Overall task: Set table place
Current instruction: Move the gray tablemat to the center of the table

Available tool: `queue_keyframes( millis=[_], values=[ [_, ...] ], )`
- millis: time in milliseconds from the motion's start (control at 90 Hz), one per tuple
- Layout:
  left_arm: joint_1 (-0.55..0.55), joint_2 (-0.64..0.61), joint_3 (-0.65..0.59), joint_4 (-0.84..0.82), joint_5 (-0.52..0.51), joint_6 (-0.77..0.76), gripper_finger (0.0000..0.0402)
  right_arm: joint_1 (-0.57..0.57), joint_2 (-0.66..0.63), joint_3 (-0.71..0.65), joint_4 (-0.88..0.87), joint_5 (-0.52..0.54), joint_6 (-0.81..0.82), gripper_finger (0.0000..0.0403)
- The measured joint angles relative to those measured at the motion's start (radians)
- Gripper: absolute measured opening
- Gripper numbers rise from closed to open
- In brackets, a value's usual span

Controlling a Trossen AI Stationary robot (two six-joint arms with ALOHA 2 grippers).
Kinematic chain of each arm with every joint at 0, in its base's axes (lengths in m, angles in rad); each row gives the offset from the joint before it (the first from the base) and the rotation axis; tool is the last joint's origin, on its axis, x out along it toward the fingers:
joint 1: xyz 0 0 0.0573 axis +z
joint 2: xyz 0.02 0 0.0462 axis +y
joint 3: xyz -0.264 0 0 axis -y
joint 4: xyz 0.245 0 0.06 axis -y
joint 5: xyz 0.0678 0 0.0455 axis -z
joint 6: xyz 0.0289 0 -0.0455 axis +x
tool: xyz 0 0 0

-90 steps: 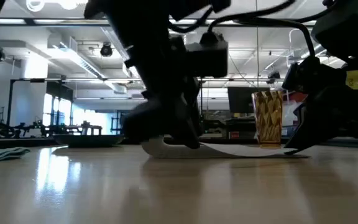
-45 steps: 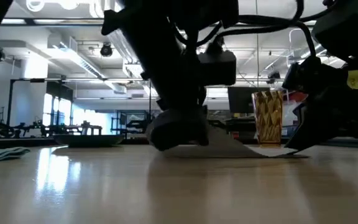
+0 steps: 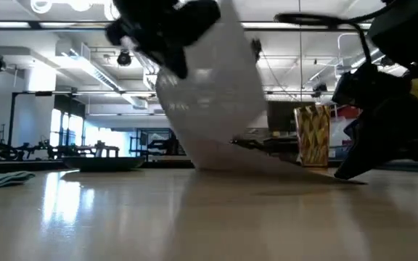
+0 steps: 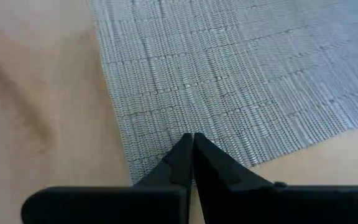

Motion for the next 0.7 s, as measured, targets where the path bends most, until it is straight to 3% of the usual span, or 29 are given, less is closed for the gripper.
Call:
queue_keyframes(
  millis=[144, 400, 522, 700],
  values=[
    [-0.047, 0.008, -0.013, -0.112, 0.104, -0.180, 0.0000, 0.033, 0.000, 0.000, 0.001, -0.009, 0.018, 0.0000],
    [-0.083, 0.026, -0.116, -0.032, 0.393, -0.242, 0.0007, 0.091, 0.000, 0.000, -0.010, -0.005, 0.075, 0.0000],
    [-0.084, 0.019, -0.131, -0.049, 0.581, -0.209, 0.0044, 0.099, 0.000, 0.000, -0.012, -0.005, 0.083, 0.0000],
    [-0.102, -0.038, -0.101, -0.050, 0.657, -0.089, 0.0123, 0.100, 0.000, 0.006, -0.018, -0.006, 0.078, 0.0000]
  ],
)
